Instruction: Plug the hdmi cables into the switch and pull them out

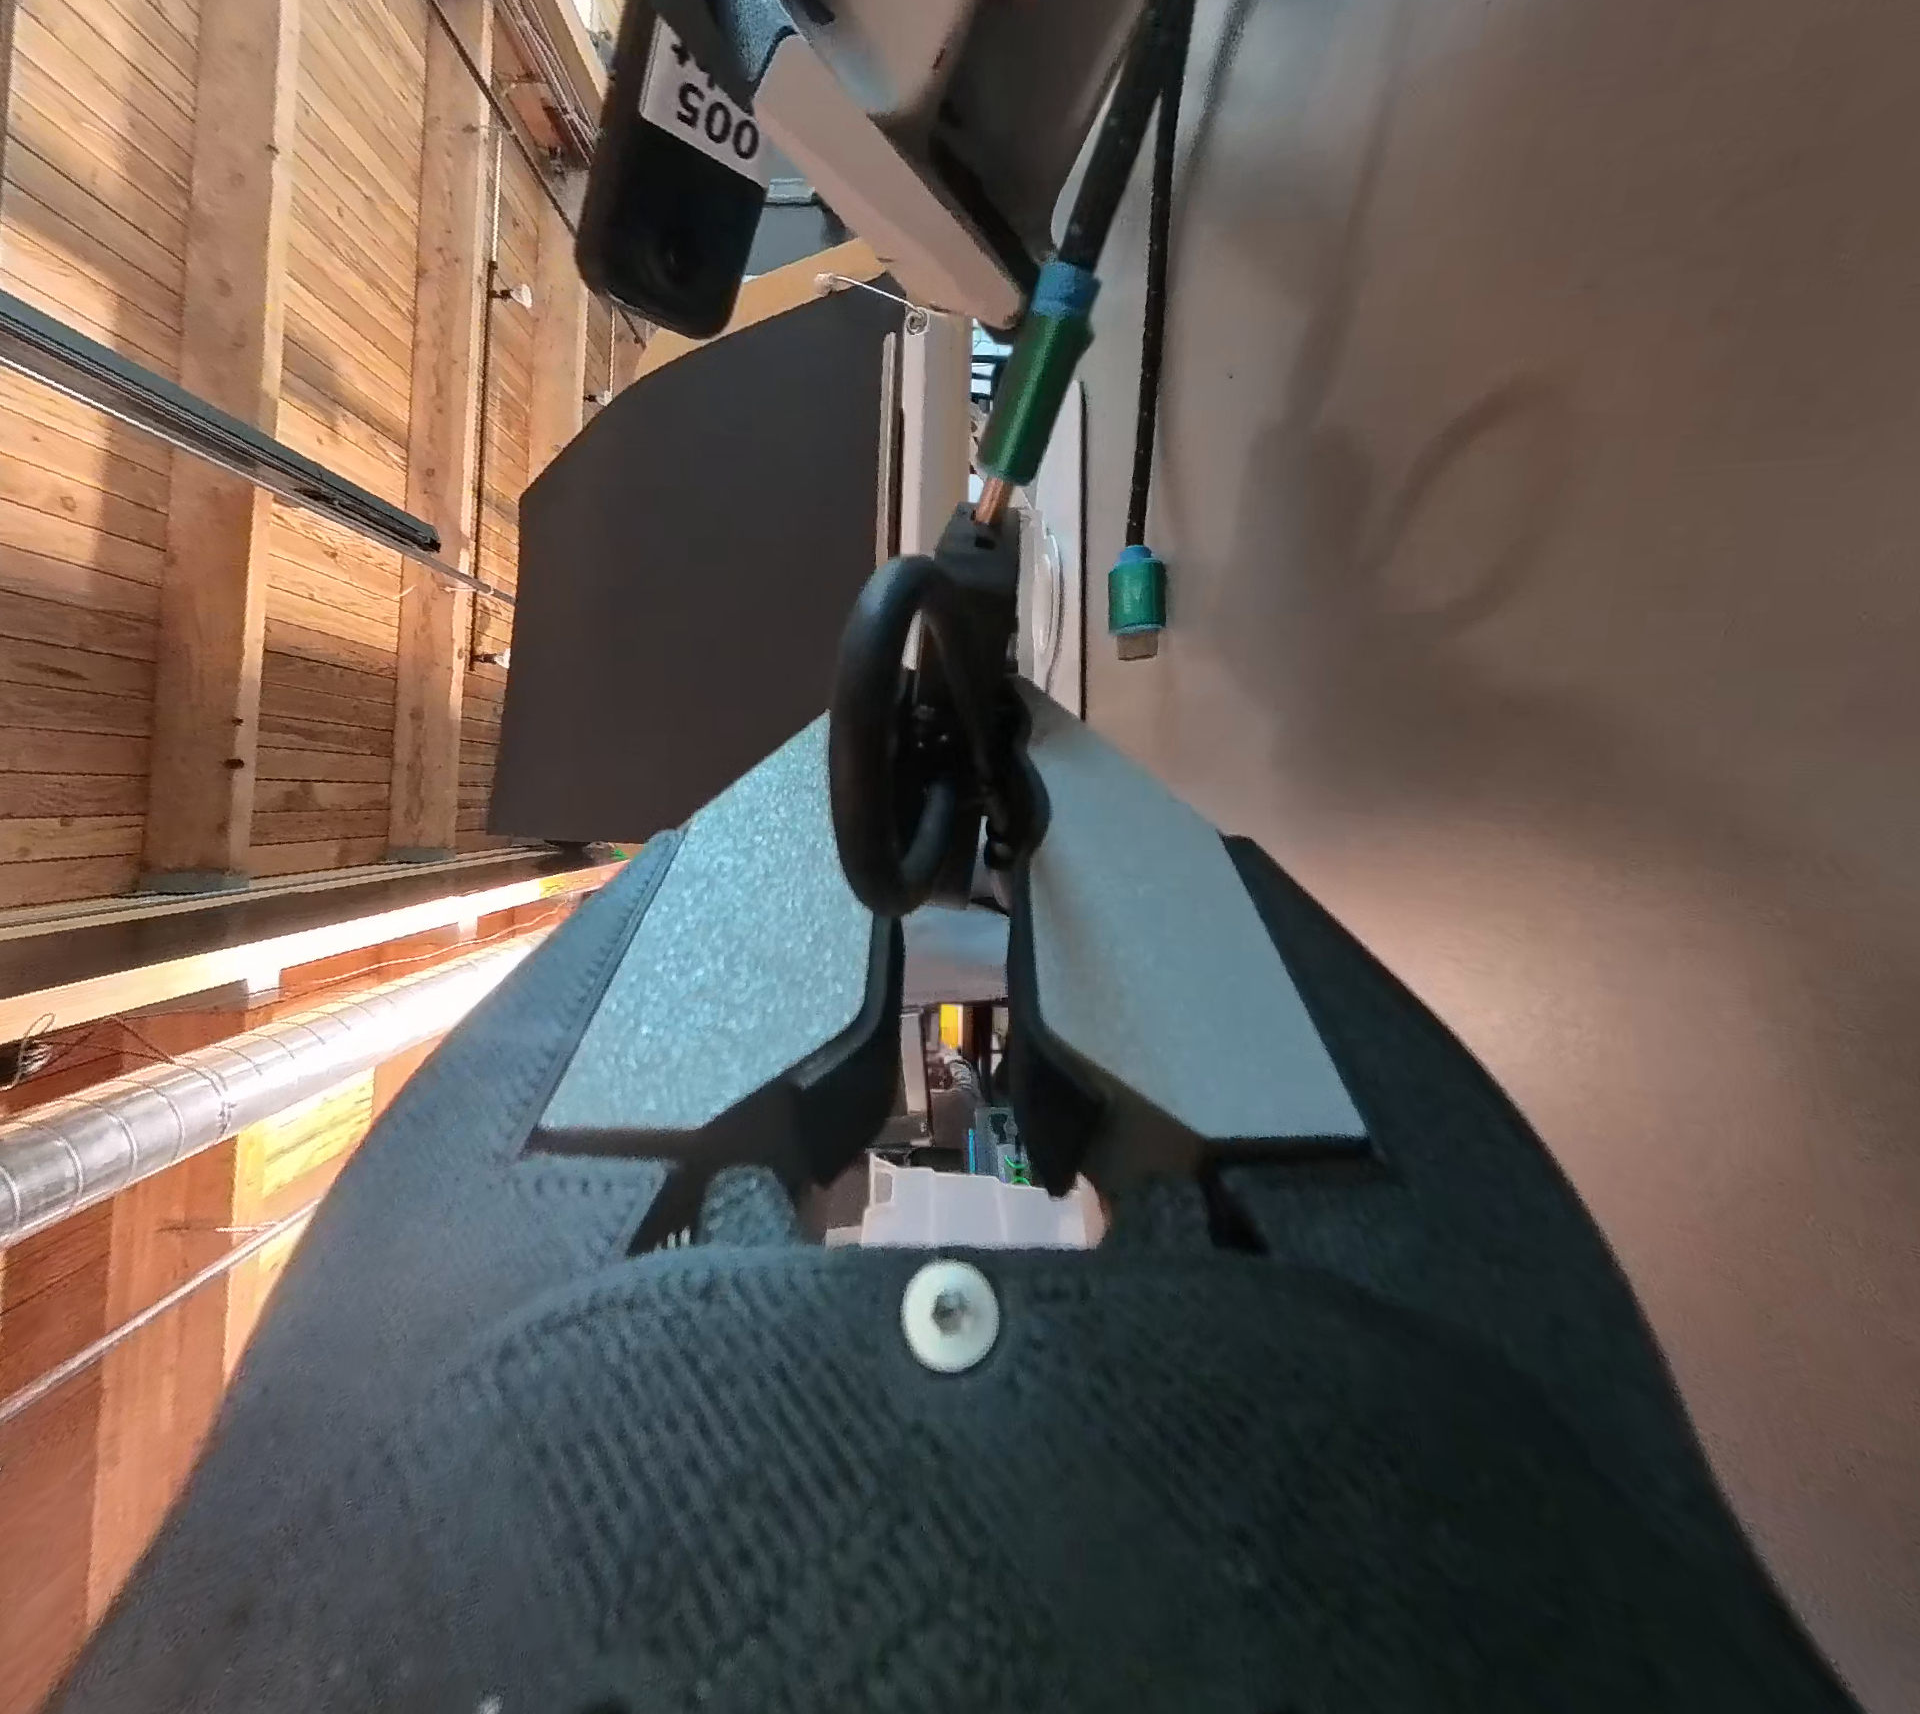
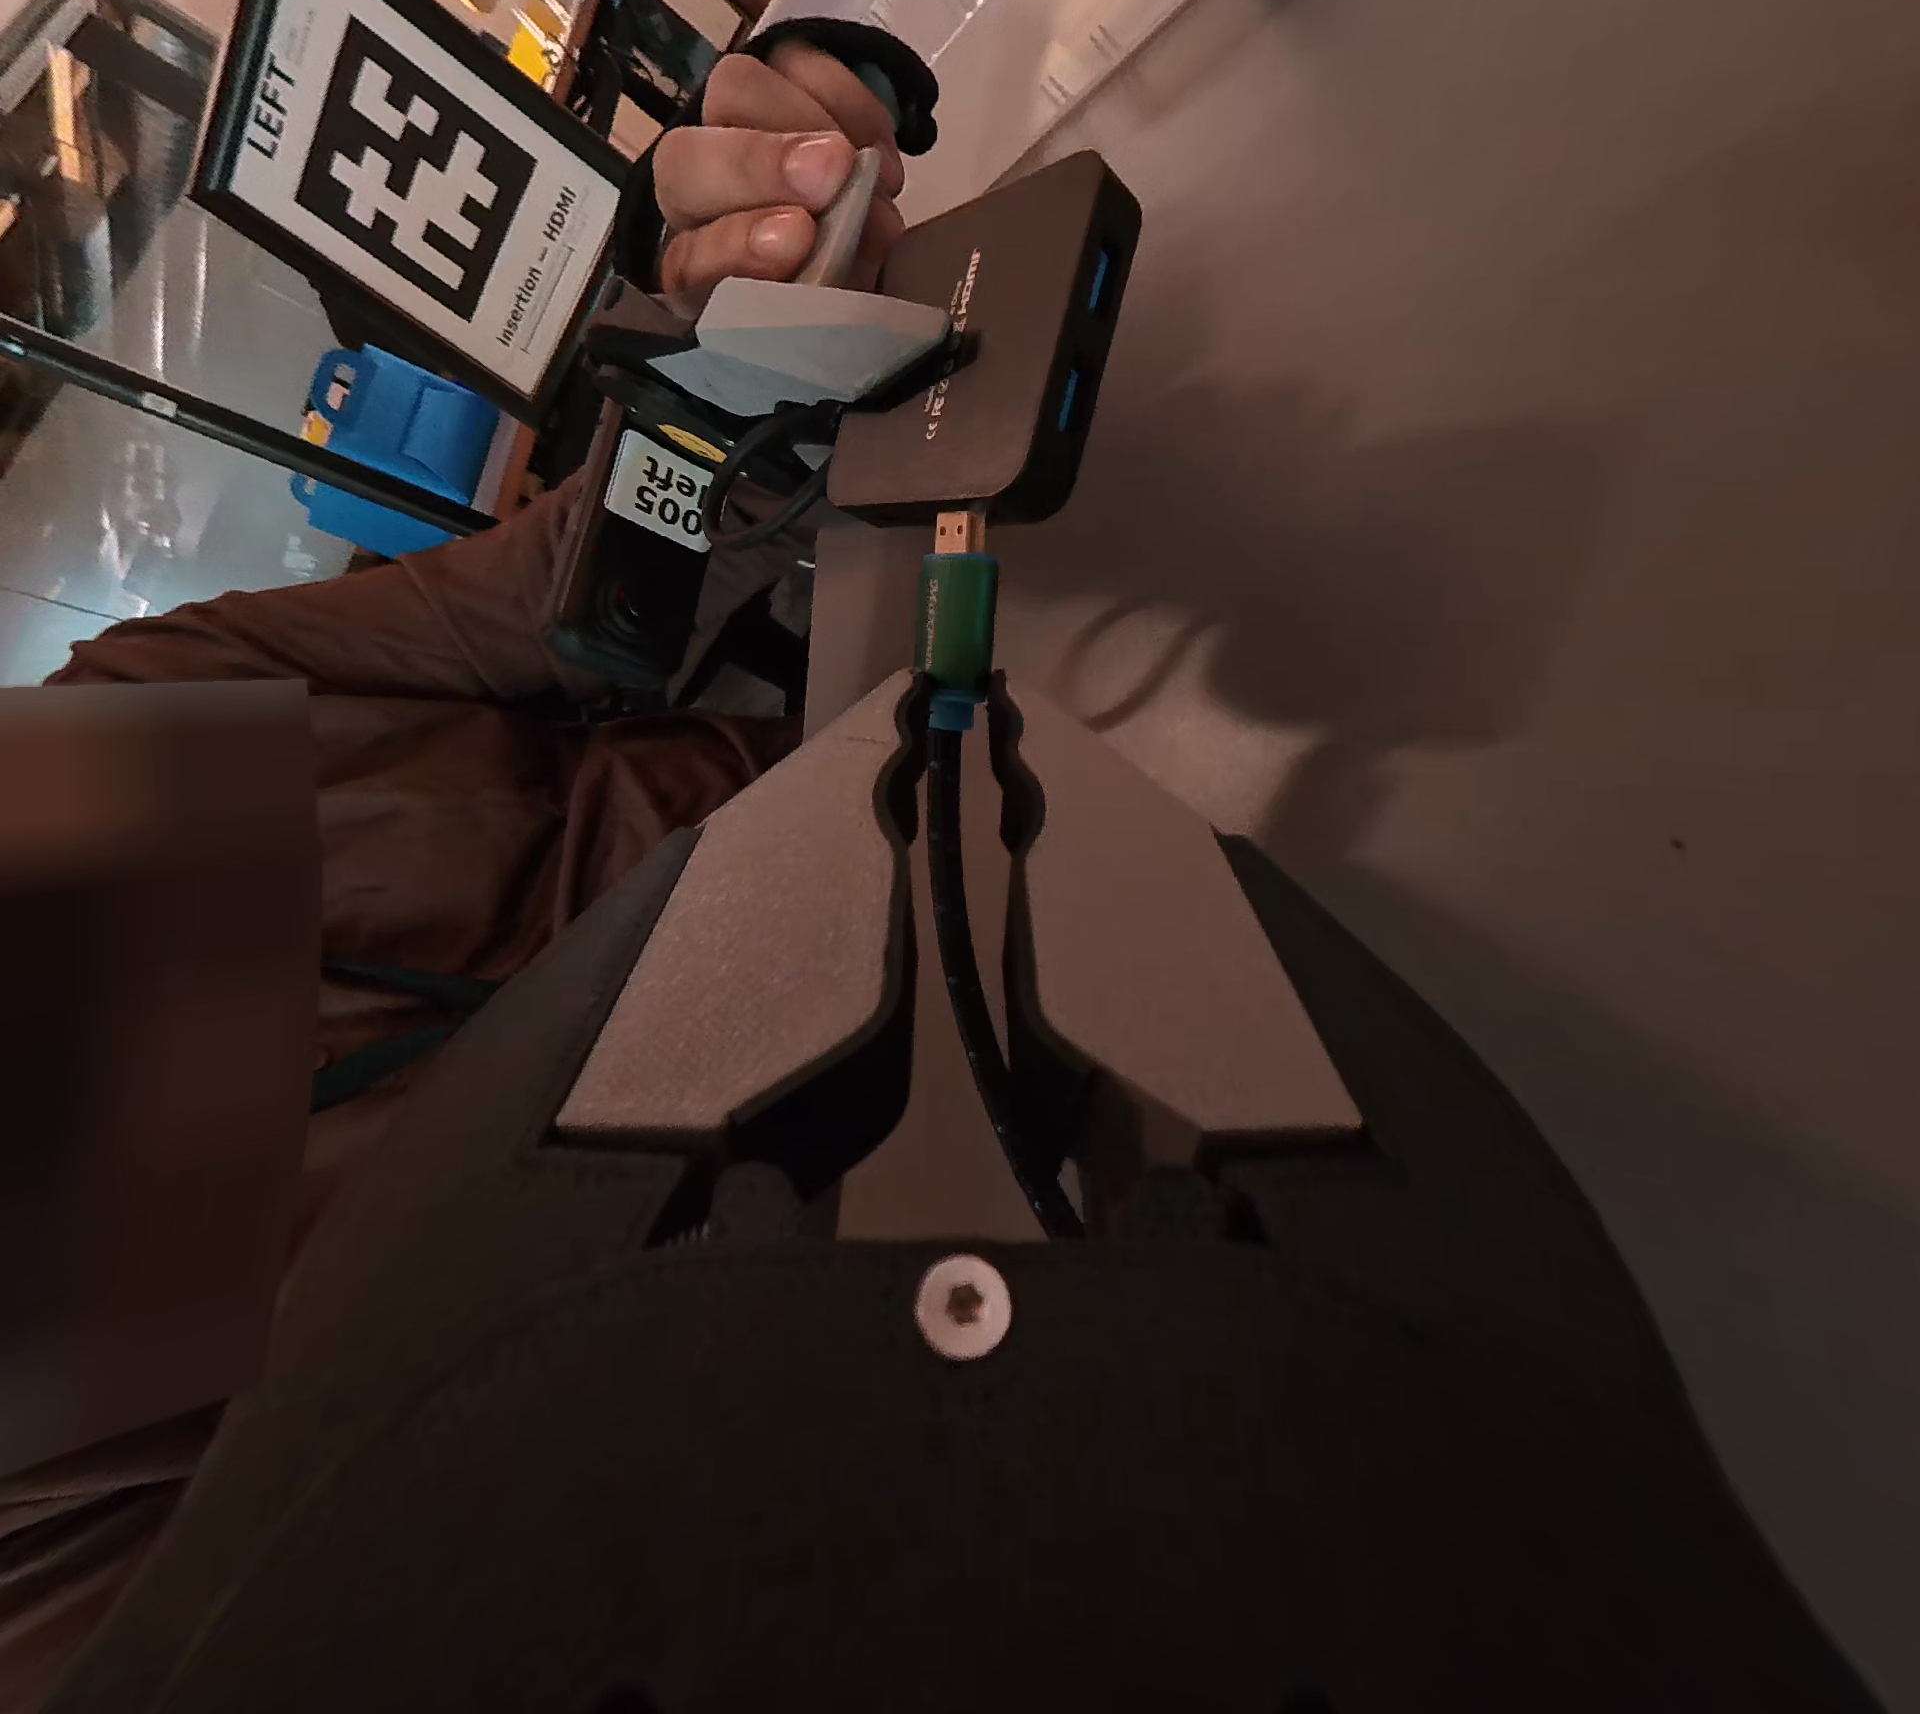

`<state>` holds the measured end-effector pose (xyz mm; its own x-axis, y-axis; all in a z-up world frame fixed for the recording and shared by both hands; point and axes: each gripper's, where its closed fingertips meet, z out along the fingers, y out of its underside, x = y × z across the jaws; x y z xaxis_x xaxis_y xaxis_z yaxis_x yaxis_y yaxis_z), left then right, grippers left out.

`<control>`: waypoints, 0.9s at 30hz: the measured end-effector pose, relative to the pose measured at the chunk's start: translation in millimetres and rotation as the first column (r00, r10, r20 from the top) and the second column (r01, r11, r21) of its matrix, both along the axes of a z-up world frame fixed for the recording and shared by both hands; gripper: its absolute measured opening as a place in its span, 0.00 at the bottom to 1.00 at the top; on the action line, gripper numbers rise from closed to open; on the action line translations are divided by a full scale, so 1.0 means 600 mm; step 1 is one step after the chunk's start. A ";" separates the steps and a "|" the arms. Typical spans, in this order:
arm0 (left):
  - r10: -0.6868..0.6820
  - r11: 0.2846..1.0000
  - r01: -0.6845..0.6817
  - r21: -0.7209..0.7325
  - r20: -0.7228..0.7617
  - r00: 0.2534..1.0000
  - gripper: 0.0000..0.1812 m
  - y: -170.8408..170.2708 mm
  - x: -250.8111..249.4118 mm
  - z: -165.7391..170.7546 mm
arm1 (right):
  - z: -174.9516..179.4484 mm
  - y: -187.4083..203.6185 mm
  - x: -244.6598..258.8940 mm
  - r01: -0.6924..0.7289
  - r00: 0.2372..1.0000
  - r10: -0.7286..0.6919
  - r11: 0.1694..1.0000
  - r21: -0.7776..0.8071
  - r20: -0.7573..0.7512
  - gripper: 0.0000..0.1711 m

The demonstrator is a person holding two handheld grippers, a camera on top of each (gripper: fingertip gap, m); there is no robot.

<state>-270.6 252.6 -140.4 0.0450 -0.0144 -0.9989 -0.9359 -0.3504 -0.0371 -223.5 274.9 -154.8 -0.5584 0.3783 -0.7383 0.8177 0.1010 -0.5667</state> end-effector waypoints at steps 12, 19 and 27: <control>0.045 0.999 -0.043 -0.026 0.071 0.996 0.07 0.000 0.002 -0.008 | -0.005 0.003 -0.009 0.015 0.999 -0.012 0.998 0.056 -0.049 0.05; 0.076 0.996 -0.074 -0.040 0.071 0.995 0.07 0.005 -0.010 -0.013 | -0.013 0.011 -0.020 0.069 0.975 -0.002 0.955 0.289 -0.224 0.11; 0.114 0.993 -0.112 -0.037 0.083 0.990 0.07 0.001 -0.026 -0.013 | -0.031 0.002 -0.013 0.054 0.942 0.114 0.877 0.477 -0.316 0.20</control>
<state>-286.0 253.4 -148.3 0.1324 -0.0362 -0.9905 -0.8842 -0.4560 -0.1015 -231.2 276.1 -173.2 -0.7502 0.6126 -0.2488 0.5879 0.4457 -0.6751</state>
